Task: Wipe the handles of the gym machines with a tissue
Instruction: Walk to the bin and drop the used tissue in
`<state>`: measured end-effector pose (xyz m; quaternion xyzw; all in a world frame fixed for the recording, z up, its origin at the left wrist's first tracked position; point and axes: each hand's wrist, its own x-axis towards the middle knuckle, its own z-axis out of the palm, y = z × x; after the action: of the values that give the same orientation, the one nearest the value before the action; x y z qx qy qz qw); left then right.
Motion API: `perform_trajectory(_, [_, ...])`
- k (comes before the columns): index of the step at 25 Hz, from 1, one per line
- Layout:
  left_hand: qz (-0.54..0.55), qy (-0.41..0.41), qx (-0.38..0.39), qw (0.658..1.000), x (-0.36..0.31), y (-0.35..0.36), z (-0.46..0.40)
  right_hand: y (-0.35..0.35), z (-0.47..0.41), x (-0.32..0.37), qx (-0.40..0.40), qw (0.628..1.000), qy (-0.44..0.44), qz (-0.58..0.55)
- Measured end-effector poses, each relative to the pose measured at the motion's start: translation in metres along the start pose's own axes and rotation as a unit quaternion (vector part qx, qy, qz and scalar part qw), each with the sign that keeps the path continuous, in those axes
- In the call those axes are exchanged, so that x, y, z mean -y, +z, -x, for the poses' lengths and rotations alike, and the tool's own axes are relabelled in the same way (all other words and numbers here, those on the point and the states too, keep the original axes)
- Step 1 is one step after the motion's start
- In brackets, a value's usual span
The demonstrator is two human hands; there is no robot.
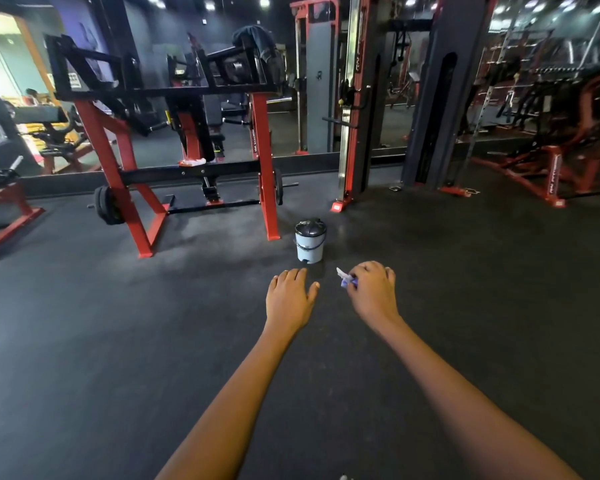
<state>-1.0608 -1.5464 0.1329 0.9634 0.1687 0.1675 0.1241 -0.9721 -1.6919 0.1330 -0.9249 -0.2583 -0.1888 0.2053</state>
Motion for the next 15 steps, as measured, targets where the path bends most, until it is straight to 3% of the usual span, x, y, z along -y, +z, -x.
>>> perform_trajectory(15, [0.016,-0.029,-0.060,0.998,0.066,0.106,-0.471,0.209,-0.444,-0.063,0.025,0.999,-0.037,-0.008])
